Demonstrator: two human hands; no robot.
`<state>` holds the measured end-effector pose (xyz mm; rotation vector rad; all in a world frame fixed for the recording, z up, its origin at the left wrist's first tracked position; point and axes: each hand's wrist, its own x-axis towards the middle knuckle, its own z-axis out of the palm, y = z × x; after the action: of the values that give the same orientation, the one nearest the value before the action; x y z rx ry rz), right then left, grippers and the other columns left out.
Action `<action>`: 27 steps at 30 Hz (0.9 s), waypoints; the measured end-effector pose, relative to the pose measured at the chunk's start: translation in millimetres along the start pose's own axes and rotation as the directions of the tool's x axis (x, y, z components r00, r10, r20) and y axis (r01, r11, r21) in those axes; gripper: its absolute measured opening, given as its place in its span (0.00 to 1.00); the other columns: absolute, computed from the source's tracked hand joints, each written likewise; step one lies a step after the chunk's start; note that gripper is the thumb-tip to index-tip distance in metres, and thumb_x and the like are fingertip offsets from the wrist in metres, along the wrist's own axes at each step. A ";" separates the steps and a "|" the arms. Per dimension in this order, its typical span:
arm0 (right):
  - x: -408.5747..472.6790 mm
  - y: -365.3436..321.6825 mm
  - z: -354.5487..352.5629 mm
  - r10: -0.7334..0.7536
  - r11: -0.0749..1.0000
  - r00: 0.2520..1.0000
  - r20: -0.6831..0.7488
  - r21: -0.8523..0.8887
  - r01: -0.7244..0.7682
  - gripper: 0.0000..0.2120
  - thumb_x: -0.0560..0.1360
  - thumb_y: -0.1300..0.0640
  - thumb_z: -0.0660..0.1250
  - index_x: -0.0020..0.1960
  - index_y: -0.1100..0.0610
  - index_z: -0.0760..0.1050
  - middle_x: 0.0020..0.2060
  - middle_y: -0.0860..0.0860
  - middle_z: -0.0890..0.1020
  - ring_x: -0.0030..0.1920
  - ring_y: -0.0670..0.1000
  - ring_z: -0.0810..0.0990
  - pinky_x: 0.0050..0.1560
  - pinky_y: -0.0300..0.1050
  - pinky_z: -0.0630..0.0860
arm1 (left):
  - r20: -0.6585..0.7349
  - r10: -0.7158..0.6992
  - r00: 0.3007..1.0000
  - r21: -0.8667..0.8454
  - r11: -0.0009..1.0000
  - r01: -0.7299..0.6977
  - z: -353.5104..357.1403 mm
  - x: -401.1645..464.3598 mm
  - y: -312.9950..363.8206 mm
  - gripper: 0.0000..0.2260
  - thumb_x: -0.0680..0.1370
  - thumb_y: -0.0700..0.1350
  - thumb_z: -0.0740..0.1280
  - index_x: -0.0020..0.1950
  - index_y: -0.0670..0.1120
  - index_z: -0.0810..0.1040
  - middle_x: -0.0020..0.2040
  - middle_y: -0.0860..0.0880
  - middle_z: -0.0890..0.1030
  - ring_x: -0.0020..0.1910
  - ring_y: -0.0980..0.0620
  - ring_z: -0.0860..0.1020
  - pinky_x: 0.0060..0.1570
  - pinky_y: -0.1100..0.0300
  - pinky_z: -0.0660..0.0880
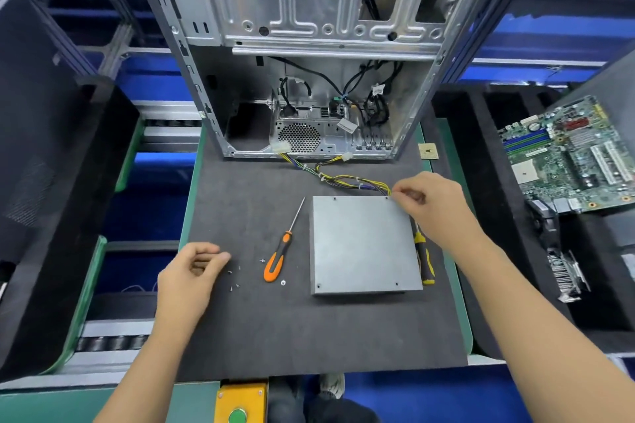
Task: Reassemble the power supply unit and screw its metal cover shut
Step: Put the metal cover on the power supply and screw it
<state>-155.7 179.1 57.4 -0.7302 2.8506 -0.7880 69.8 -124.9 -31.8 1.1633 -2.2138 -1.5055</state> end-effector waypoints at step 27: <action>12.7 -16.8 -12.3 -0.010 0.970 0.960 0.279 -0.232 0.078 0.11 0.81 0.62 0.63 0.56 0.57 0.84 0.52 0.54 0.82 0.56 0.57 0.75 0.54 0.43 0.67 | 0.035 0.126 0.991 0.144 0.981 -0.130 6.0 5.6 -21.1 0.10 0.74 0.41 0.76 0.44 0.56 0.80 0.41 0.56 0.82 0.41 0.59 0.78 0.45 0.65 0.74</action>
<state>-162.4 166.1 77.0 -0.8595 2.7062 -0.3129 72.9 -128.2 -54.0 1.0233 -2.4012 -1.3353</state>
